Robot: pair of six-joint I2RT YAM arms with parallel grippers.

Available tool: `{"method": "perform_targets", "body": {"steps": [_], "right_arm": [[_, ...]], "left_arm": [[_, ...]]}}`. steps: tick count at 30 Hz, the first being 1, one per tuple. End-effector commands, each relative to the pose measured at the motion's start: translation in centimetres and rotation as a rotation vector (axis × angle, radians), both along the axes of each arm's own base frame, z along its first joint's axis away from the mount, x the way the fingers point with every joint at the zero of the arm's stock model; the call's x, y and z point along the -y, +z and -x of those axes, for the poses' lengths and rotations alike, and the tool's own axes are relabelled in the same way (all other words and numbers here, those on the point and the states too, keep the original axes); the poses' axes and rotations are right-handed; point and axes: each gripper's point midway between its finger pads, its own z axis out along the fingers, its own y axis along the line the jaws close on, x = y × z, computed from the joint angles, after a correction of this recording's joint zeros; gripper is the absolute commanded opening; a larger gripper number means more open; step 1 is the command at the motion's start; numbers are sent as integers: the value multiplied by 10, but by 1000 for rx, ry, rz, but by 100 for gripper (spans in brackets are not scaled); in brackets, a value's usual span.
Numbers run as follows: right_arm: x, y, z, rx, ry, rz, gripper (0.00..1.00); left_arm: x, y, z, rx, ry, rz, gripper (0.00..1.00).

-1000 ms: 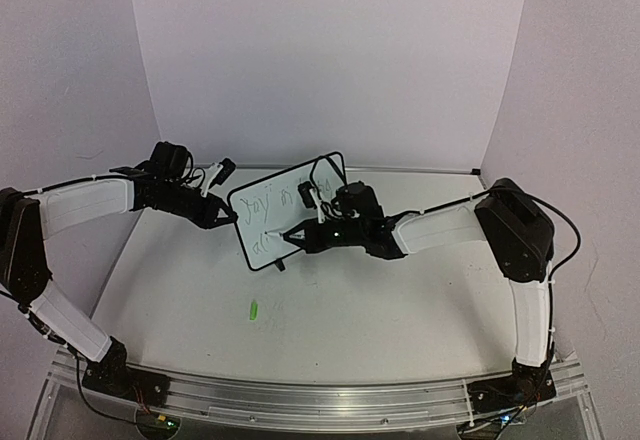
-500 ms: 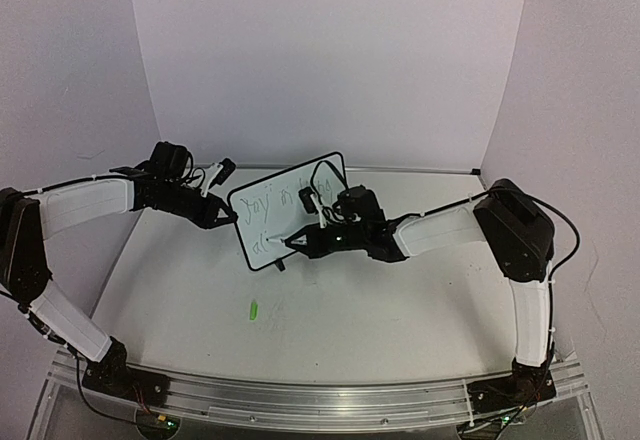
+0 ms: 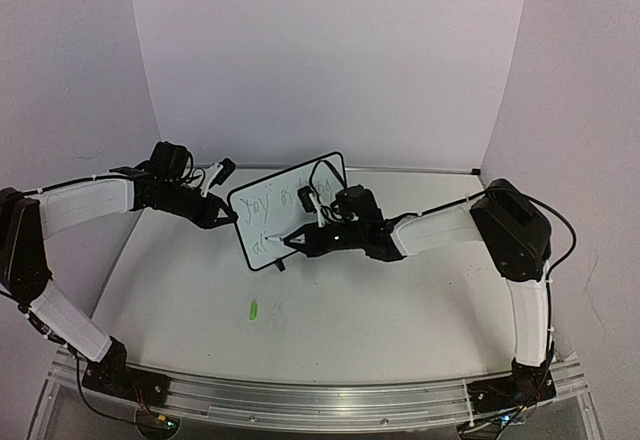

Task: Write a sentence on the whiteboard

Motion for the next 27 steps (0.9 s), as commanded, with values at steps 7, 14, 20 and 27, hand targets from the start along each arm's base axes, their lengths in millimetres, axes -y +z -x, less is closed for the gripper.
{"method": "perform_targets", "body": {"steps": [7,14,20,27], "right_arm": [[-2,-3,-11,14,-33,-3,0],[4,-13,-11,1,-53,20,0],[6,-18,-9,-7,-56,30,0],[9,-28,-6,-24,-57,44,0]], "left_arm": [[1,14,-10,42,7,3,0],[1,13,-10,41,6,2,0],[1,13,-10,39,7,2,0],[1,13,-10,40,6,2,0]]}}
